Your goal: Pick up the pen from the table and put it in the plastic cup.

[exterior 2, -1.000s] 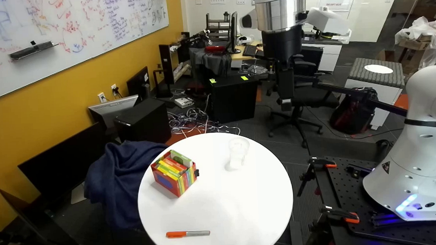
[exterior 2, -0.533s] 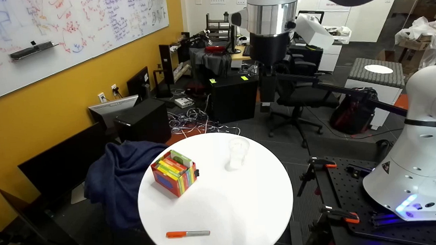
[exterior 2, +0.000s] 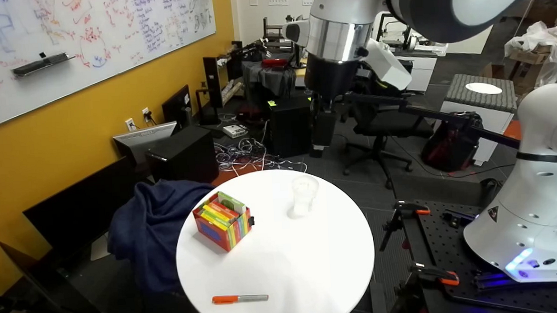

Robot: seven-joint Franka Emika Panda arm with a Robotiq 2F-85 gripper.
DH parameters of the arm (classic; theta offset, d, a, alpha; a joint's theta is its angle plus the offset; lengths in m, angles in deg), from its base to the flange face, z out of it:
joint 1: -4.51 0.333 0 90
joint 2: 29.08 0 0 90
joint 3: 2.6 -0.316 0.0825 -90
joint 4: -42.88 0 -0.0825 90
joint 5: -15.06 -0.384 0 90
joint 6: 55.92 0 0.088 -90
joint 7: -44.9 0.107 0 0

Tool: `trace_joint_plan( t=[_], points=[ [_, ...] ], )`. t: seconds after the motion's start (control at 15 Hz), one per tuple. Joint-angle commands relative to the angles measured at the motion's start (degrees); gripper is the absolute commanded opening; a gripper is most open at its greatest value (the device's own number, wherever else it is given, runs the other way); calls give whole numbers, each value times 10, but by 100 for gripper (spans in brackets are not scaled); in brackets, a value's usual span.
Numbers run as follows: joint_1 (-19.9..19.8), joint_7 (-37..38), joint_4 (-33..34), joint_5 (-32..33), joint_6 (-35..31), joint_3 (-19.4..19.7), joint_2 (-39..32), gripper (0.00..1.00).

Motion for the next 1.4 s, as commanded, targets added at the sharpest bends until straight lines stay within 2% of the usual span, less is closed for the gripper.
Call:
trace_joint_plan(
  t=[0.0, 0.33, 0.8, 1.33],
  points=[
    [9, -16, -12, -5, -56, -1, -17, 100],
    [23, -58, -12, -9, -122, 1, -60, 100],
    [25, -118, 21, -7, -186, 1, -145, 100],
    [28, -105, 105, 2, -182, -3, -248, 100]
  ],
)
